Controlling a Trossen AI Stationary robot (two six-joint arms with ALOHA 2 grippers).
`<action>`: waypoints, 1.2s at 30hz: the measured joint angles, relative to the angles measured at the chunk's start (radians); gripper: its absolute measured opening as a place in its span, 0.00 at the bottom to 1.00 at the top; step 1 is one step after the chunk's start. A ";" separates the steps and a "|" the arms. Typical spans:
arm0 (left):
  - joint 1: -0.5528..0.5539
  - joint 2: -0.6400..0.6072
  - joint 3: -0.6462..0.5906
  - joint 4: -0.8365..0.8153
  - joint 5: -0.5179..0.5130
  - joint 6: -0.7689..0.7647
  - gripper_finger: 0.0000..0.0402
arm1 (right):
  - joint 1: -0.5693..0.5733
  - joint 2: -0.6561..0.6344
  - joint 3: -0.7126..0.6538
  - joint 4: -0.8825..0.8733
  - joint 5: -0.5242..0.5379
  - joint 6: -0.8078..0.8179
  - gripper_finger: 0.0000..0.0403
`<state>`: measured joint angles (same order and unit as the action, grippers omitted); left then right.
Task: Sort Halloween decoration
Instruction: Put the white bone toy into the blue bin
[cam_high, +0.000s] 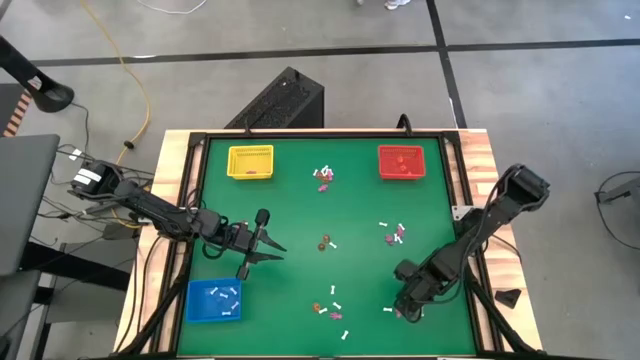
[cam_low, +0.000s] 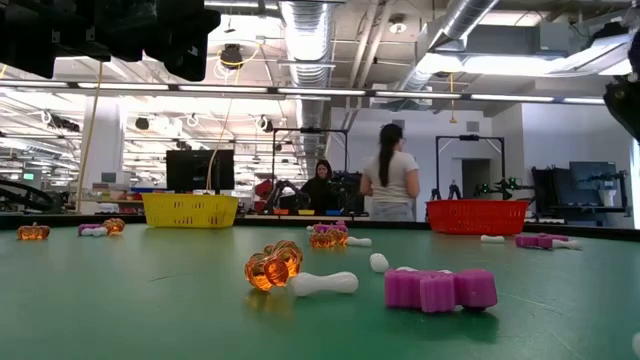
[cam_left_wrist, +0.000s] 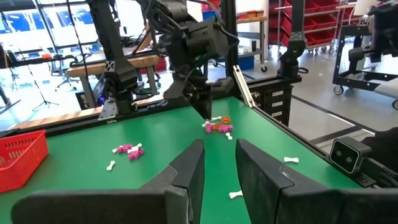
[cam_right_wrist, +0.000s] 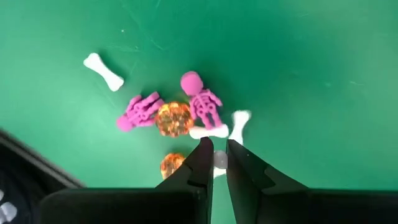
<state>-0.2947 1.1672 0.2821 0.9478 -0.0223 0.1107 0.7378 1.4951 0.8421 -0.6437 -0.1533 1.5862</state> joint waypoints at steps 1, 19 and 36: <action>0.000 0.000 0.000 0.000 0.000 0.000 0.20 | -0.001 -0.015 0.000 -0.014 0.000 -0.001 0.15; 0.000 -0.010 0.002 -0.200 -0.198 0.000 0.20 | -0.375 0.062 0.003 0.779 0.193 -0.988 0.15; 0.076 -0.150 0.001 -0.670 -0.890 -0.271 0.20 | -0.511 0.833 0.822 1.206 -0.104 -1.433 0.15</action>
<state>-0.2192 1.0168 0.2832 0.2780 -0.9125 -0.1602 0.2267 2.3283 1.6641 0.5618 -0.2570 0.1530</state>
